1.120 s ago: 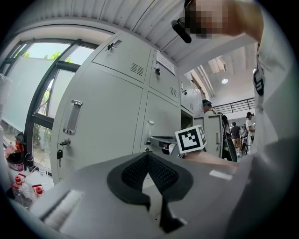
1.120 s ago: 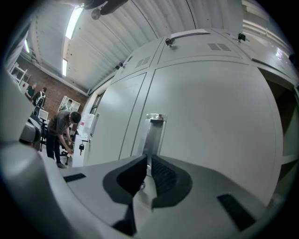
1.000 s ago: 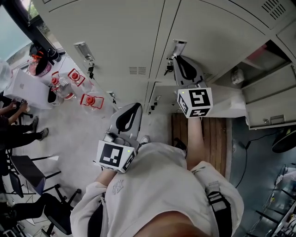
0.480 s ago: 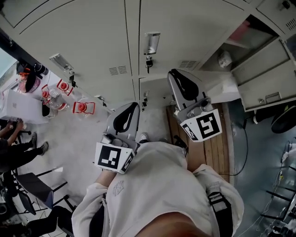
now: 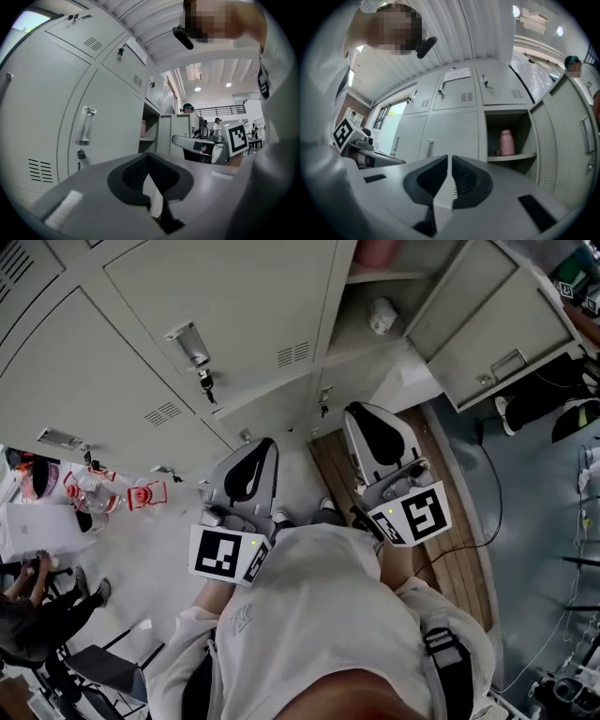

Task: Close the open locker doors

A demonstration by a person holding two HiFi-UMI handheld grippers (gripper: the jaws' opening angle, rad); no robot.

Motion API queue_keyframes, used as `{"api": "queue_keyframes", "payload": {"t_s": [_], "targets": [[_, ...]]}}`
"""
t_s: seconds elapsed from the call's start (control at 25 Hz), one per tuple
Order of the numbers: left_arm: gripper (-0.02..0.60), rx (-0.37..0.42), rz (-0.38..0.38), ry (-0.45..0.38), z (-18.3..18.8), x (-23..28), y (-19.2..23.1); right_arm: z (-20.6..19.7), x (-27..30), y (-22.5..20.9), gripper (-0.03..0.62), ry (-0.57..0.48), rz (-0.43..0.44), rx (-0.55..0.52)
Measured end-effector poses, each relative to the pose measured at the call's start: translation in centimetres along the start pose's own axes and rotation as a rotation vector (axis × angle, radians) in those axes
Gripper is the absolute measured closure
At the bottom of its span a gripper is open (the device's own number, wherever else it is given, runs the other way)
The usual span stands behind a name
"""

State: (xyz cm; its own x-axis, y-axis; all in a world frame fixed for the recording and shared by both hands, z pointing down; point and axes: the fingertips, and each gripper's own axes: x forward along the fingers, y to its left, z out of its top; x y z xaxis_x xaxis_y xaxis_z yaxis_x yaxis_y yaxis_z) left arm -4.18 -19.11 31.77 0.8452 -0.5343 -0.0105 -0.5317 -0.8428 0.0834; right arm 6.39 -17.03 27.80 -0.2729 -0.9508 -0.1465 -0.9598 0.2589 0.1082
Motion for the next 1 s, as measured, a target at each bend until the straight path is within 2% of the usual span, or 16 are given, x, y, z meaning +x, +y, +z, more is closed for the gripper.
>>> {"api": "queue_keyframes", "payload": {"t_s": [0.28, 0.76, 1.0], "targets": [[0.574, -0.003, -0.118, -0.002, 0.4, 6.1, -7.2, 0.1, -6.8, -7.6, 0.563, 0.023, -0.098, -0.026], [0.574, 0.020, -0.211, -0.050, 1.2, 15.5, -16.3, 0.4, -14.2, -18.7, 0.565, 0.031, -0.208, -0.057], [0.574, 0.012, -0.298, -0.076, 1.7, 18.1, -21.1, 0.5, -17.9, -24.4, 0.566, 0.052, -0.316, -0.100]]}}
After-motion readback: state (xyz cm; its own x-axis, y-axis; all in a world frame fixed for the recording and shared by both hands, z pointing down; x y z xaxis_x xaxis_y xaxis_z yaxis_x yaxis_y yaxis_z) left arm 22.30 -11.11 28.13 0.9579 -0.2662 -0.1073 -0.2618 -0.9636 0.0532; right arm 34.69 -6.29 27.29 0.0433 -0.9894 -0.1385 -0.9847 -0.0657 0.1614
